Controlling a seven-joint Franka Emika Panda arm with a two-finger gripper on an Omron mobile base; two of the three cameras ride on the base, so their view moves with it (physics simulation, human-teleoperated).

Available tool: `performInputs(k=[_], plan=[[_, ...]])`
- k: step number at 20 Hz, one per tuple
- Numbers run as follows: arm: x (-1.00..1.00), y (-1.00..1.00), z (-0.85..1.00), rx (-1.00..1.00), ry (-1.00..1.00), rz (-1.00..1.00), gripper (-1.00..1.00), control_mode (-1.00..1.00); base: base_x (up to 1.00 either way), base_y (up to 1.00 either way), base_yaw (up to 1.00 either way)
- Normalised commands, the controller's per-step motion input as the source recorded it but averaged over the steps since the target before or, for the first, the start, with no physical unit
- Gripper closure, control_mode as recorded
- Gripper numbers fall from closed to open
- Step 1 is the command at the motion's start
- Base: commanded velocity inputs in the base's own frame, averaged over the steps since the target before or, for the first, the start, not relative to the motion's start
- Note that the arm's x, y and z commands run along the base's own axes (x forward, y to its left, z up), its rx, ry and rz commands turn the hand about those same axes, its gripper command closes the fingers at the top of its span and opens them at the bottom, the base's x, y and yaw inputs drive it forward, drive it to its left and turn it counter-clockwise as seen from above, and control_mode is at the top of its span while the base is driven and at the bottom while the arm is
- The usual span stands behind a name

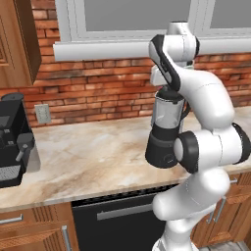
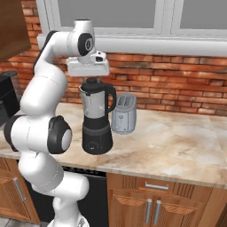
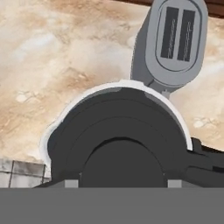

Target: Grab the garlics from the fridge, place them in the blender, close the lid, and turn on the blender to create a marinade.

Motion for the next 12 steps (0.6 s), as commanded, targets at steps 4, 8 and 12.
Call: performInputs(k=[4, 8, 12], plan=[[-0.02, 0.00, 0.25, 0.00, -0.19, -0.02, -1.00, -1.00, 0.00, 0.00, 0.00], [-0.01, 0.00, 0.26, 0.03, -0.21, -0.08, -1.00, -1.00, 0.00, 0.00, 0.00], [-0.10, 0.00, 0.09, 0.09, -0.16, -0.09, -1.00, -1.00, 0.00, 0.00, 0.00]])
